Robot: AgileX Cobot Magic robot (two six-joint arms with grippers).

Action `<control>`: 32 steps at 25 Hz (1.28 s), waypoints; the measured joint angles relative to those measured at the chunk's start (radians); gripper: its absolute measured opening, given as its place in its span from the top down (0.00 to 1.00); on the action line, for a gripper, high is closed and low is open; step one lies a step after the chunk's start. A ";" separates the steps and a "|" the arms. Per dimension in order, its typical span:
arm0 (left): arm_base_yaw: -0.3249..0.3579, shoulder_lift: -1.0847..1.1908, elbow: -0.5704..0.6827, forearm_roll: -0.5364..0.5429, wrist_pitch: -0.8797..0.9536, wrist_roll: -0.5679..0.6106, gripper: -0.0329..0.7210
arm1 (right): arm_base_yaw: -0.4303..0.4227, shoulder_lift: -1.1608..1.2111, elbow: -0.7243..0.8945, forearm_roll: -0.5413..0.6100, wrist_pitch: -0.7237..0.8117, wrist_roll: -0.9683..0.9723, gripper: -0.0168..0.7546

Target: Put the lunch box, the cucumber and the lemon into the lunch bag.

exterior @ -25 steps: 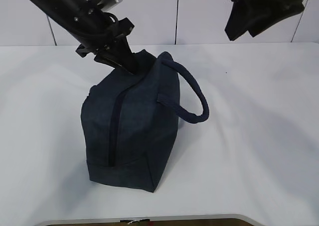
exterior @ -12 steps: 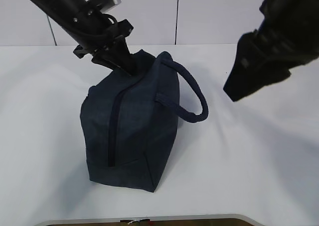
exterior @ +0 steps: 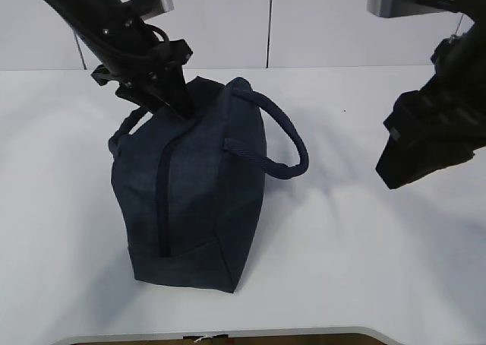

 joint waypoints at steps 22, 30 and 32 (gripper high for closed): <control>-0.002 -0.243 0.000 0.293 0.037 -0.104 0.36 | 0.000 -0.158 0.005 -0.040 -0.002 -0.002 0.49; -0.002 -0.320 0.000 0.295 0.045 -0.104 0.36 | 0.000 -0.198 0.005 -0.040 0.002 -0.050 0.49; -0.002 -0.348 0.000 0.295 0.046 -0.105 0.37 | 0.000 -0.198 0.005 -0.040 0.002 -0.052 0.49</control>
